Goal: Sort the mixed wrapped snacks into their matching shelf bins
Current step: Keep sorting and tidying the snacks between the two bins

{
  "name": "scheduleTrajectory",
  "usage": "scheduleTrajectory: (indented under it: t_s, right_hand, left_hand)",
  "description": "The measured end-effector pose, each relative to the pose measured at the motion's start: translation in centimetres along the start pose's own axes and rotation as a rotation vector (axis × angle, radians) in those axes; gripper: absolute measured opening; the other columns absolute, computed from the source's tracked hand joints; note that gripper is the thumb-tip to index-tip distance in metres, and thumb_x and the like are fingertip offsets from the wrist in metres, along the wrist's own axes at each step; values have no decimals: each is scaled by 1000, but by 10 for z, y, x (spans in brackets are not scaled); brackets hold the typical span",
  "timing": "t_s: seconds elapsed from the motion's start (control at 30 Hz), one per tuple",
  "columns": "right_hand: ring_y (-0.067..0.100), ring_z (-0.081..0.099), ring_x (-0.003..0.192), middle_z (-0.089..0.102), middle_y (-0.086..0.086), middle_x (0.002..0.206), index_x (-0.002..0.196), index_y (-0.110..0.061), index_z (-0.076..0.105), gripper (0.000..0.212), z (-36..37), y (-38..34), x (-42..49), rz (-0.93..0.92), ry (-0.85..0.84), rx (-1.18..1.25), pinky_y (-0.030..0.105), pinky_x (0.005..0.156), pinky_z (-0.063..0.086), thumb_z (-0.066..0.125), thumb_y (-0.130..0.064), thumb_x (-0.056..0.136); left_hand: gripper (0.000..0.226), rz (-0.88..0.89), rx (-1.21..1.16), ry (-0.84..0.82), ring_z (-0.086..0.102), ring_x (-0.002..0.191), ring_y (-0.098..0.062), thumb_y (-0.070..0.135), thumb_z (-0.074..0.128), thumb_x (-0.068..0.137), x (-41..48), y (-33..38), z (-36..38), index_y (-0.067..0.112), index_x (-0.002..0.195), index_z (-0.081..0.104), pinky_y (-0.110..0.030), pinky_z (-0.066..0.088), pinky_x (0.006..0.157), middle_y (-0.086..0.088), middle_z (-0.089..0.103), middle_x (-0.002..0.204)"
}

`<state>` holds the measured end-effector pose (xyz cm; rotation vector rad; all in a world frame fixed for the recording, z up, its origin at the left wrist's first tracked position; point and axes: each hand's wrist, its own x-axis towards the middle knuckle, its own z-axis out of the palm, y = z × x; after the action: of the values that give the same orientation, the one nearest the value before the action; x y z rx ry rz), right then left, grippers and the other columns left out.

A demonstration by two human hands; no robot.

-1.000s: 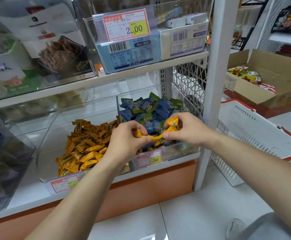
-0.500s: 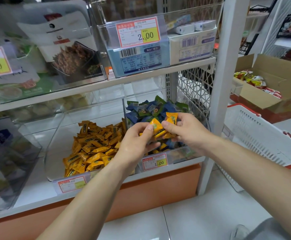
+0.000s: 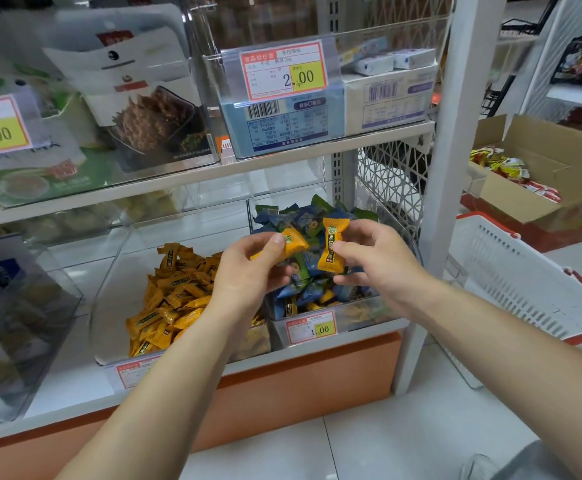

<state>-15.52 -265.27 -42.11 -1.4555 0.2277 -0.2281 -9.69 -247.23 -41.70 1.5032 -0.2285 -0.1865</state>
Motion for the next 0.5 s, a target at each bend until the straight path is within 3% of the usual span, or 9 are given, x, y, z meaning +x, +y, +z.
scheduleTrajectory:
  t_s: [0.17,0.33,0.4,0.5]
  right_hand:
    - [20,73,84,75,1,91,111,-10,65,19,15,-4,-7,-61,-103,30,36,75,60,67,-7,92]
    - [17,70,81,70,6,92,104,-12,67,19,39,2,-11,-102,-55,28,28,67,58,73,-5,88]
    - [18,71,80,72,5,89,102,-12,68,18,45,5,-10,-93,-28,37,29,66,58,75,-6,86]
    - [17,73,79,77,5,88,100,-14,70,16,47,5,-6,-65,-68,-7,26,64,58,76,-9,86]
  left_hand:
    - [32,-96,-162,-65,63,70,-15,25,55,101,-3,4,-3,5,124,62,-23,56,62,-8,65,92]
    - [38,-79,-130,-84,69,95,-29,34,41,106,-10,2,6,7,118,65,-40,58,83,-21,71,109]
    - [37,-75,-93,-75,70,97,-29,39,47,103,-11,2,5,10,116,66,-42,58,83,-16,72,108]
    - [25,-15,29,-96,69,90,-23,33,61,97,-12,5,-3,14,112,68,-33,56,74,-9,74,99]
